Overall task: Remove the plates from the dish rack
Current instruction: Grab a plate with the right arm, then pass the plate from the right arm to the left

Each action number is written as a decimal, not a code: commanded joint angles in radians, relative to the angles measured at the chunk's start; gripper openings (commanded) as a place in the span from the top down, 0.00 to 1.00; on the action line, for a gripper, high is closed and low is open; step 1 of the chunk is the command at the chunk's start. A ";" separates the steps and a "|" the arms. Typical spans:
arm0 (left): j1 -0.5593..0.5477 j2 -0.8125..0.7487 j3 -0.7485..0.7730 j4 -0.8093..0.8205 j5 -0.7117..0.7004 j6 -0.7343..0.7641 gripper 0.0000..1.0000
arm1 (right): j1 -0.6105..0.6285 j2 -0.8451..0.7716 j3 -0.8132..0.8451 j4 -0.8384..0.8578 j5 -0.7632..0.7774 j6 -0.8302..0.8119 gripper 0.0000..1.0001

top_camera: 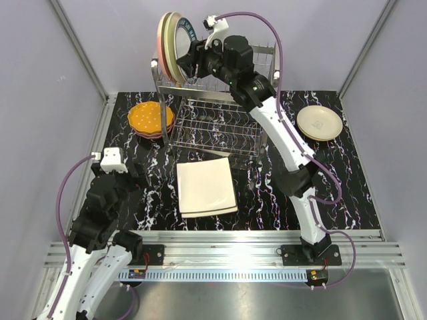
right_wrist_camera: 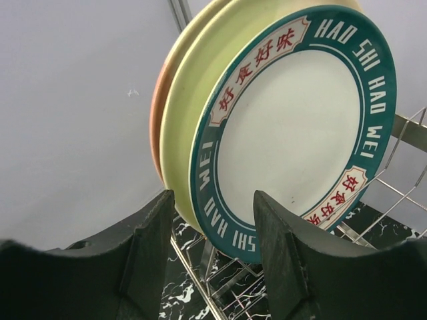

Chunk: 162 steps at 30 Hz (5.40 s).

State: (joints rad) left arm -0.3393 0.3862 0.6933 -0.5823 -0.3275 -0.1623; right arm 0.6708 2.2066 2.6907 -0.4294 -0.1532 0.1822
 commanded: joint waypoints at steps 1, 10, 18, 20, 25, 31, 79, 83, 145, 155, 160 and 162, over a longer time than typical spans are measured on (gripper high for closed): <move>0.002 -0.009 -0.002 0.044 -0.021 0.003 0.01 | 0.021 0.027 0.044 0.060 0.063 -0.050 0.43; 0.002 -0.013 -0.003 0.045 -0.019 0.004 0.01 | 0.041 0.050 0.041 0.087 0.124 -0.128 0.56; 0.002 -0.015 -0.003 0.047 -0.016 0.004 0.01 | 0.059 0.067 0.041 0.109 0.147 -0.178 0.76; 0.000 -0.015 -0.003 0.047 -0.016 0.004 0.01 | 0.064 0.070 0.044 0.113 0.170 -0.206 0.83; 0.000 -0.015 -0.003 0.048 -0.016 0.004 0.01 | 0.082 0.071 0.067 0.127 0.205 -0.236 0.95; 0.000 -0.012 -0.003 0.048 -0.015 0.004 0.01 | 0.082 0.064 0.096 0.133 0.224 -0.250 1.00; 0.002 0.002 -0.003 0.042 -0.025 0.001 0.01 | 0.039 -0.018 0.216 0.069 0.132 -0.429 1.00; 0.002 0.005 -0.003 0.044 -0.021 0.003 0.01 | 0.024 -0.054 0.164 0.041 0.097 -0.501 1.00; -0.026 0.424 0.219 0.849 0.812 -1.163 0.01 | 0.202 -1.074 -1.006 -0.273 -0.206 -1.814 1.00; -0.101 0.474 0.213 0.792 0.815 -1.123 0.13 | 0.305 -1.148 -1.157 -0.195 -0.157 -1.840 1.00; -0.106 0.485 0.199 0.768 0.815 -1.096 0.22 | 0.328 -1.154 -1.200 -0.171 -0.147 -1.851 1.00; -0.106 0.487 0.195 0.753 0.811 -1.073 0.29 | 0.340 -1.154 -1.209 -0.166 -0.146 -1.851 1.00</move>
State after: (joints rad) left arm -0.4404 0.8707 0.8803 0.1627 0.4515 -1.2747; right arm 0.9886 1.0866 1.4811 -0.7258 -0.3233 -1.6226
